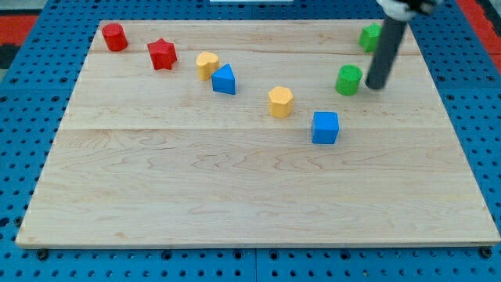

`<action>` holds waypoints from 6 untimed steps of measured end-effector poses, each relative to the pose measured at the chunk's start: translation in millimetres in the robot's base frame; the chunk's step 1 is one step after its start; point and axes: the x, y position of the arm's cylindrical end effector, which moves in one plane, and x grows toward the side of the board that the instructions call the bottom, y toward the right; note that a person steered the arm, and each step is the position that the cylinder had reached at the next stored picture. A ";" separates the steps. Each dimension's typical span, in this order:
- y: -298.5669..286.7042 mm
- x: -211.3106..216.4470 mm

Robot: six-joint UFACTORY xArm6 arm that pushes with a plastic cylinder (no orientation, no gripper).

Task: Push the green circle to the top right of the hexagon

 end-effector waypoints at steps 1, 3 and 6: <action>-4.1 -11.4; -35.7 -59.6; -126.9 -35.3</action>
